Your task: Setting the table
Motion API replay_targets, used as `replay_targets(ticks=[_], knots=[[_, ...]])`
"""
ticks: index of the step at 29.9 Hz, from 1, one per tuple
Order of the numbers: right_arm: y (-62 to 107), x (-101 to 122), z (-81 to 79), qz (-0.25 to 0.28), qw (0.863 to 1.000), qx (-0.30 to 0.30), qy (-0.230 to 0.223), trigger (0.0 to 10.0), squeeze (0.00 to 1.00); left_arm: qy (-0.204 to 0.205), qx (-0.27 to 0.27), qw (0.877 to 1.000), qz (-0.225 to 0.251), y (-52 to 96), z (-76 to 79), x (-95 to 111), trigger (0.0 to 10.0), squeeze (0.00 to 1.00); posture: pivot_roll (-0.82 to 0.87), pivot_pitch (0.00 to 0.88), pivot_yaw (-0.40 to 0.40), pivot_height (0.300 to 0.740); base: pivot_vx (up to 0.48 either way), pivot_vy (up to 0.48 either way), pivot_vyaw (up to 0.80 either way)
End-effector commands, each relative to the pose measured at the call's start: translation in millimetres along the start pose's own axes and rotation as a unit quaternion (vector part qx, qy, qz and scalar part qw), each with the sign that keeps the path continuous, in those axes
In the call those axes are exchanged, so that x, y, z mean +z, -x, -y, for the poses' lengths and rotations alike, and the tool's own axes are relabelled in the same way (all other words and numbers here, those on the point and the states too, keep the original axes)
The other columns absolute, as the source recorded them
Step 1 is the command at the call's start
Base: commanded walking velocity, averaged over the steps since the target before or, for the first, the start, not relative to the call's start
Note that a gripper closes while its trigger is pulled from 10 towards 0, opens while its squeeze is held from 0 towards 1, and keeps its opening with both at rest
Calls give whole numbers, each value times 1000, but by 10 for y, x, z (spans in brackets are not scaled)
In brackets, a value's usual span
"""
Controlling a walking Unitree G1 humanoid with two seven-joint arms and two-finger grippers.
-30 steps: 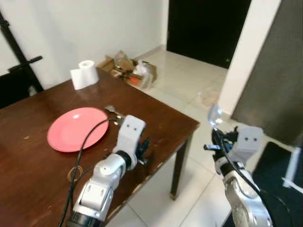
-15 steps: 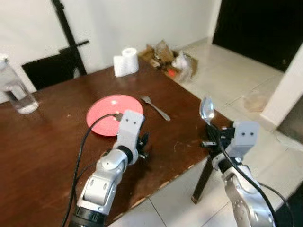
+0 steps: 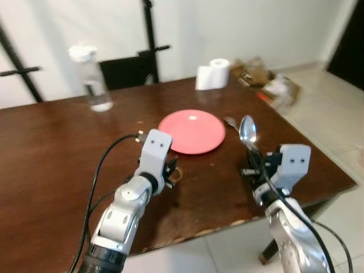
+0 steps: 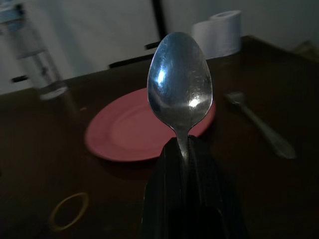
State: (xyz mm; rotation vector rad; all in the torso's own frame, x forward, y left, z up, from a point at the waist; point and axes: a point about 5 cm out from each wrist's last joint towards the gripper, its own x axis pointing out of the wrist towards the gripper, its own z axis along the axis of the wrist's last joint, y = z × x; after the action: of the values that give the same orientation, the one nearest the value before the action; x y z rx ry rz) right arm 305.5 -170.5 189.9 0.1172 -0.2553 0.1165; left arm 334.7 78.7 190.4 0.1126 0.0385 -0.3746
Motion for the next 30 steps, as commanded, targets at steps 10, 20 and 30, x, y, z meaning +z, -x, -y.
replay_targets(ticks=[10,20,30], knots=[[36,-35,63,-6,1000,-26,-5,10000,0,0,13,1000,-20,-23,-24,-72,10000,0,4,93,130,740,0,0,788],[42,-51,82,-10,999,-38,-11,10000,0,5,42,998,-41,-65,-90,-98,10000,0,6,99,130,740,0,0,642],[47,-58,72,-10,999,-41,-19,10000,0,18,55,997,-49,-93,-137,-109,10000,0,5,105,134,740,0,0,0]])
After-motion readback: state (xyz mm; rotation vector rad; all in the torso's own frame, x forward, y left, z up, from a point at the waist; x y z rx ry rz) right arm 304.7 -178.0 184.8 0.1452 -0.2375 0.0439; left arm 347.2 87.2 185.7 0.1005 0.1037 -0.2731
